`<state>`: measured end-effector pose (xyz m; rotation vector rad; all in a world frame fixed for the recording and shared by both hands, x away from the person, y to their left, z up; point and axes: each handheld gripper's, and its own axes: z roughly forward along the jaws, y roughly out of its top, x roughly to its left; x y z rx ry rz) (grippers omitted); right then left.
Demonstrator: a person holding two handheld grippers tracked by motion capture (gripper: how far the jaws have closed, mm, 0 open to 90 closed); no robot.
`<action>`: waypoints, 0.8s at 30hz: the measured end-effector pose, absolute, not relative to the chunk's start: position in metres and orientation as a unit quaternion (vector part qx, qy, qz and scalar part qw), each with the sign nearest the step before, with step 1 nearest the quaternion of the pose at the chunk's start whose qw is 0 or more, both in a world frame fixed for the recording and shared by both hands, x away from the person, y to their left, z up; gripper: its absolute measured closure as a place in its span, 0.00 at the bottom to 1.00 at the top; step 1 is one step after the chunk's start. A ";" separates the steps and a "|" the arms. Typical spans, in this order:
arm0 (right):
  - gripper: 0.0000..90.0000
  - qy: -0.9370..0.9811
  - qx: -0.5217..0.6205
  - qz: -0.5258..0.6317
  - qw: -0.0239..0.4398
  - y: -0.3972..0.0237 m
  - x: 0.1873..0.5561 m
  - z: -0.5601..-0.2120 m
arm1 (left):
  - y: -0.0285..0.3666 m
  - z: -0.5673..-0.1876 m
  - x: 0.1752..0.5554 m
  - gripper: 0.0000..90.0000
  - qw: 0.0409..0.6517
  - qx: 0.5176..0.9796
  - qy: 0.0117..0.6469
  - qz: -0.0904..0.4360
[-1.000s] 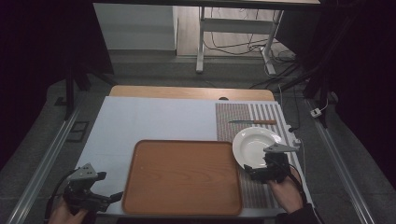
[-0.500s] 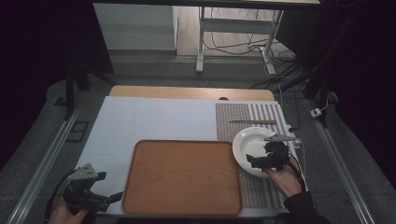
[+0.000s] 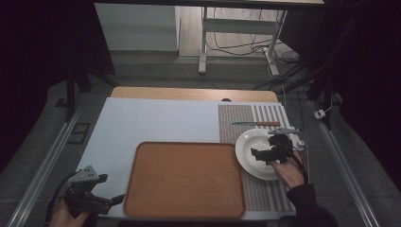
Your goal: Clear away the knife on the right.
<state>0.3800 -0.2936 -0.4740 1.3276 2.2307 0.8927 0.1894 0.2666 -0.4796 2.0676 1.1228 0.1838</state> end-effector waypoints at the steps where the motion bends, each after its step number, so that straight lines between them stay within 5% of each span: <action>1: 0.00 0.796 0.474 0.318 0.199 -0.294 0.384 -0.474 | 0.267 -0.480 0.189 0.00 0.381 0.810 0.440 0.072; 24: 0.00 0.789 0.495 0.291 0.218 -0.298 0.452 -0.470 | 0.267 -0.480 0.190 0.00 0.380 0.809 0.443 0.070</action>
